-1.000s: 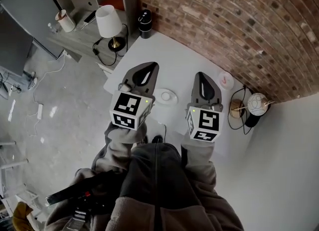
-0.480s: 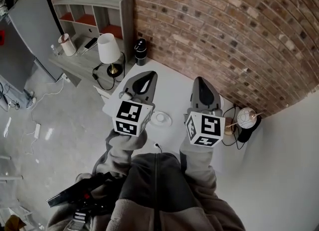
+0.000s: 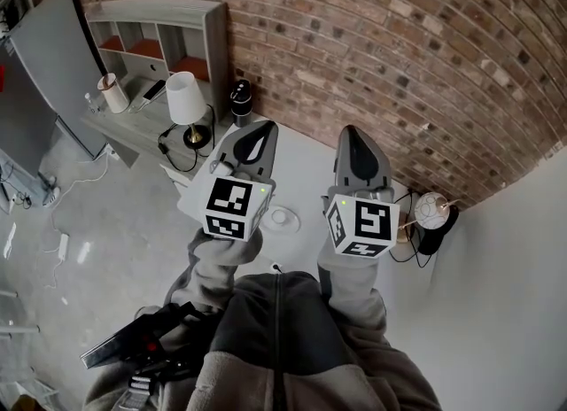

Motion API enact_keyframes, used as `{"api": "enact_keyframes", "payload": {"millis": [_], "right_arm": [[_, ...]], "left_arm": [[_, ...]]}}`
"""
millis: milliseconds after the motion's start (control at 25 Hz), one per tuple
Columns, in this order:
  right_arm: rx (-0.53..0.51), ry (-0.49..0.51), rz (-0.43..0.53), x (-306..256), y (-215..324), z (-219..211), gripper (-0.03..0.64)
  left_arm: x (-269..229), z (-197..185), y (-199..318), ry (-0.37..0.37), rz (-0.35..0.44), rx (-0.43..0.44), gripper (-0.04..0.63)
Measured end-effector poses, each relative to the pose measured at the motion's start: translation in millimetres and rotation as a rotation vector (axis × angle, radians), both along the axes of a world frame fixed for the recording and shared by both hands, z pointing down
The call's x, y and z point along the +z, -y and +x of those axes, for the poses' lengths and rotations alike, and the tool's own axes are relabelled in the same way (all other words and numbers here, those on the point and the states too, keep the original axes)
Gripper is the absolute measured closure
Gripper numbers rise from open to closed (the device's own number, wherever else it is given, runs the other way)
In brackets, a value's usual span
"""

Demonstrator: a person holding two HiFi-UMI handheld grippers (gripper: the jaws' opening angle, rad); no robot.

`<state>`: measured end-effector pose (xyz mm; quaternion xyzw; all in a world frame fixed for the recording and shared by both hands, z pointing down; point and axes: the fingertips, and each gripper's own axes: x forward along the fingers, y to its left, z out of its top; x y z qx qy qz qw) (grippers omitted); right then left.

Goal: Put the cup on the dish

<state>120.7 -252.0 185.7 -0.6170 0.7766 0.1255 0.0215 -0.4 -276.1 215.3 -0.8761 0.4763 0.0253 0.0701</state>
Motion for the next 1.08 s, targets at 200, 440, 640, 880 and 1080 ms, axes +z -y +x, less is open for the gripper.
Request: {"api": "enact_keyframes", "payload": {"millis": [200, 440, 640, 880, 1080], "right_arm": [[0.003, -0.023, 0.028, -8.2, -2.0, 0.9, 0.614], [-0.003, -0.027, 0.042, -13.1, -2.3, 0.7, 0.614], [-0.008, -0.028, 0.043, -15.3, -2.7, 0.8, 0.614], [0.006, -0.021, 0.020, -3.8, -0.4, 12.8, 0.614], [0.012, -0.018, 0.015, 3.2, 0.0, 22.4, 0.614]], "left_arm": [[-9.4, -0.3, 1.8, -0.010, 0.025, -0.011, 0.591], [-14.3, 7.8, 1.7, 0.007, 0.044, 0.005, 0.591], [-16.0, 8.0, 2.6, 0.011, 0.042, 0.001, 0.591], [-6.1, 13.8, 2.7, 0.016, 0.024, -0.006, 0.591], [0.3, 17.3, 3.0, 0.010, 0.018, -0.016, 0.591]]}}
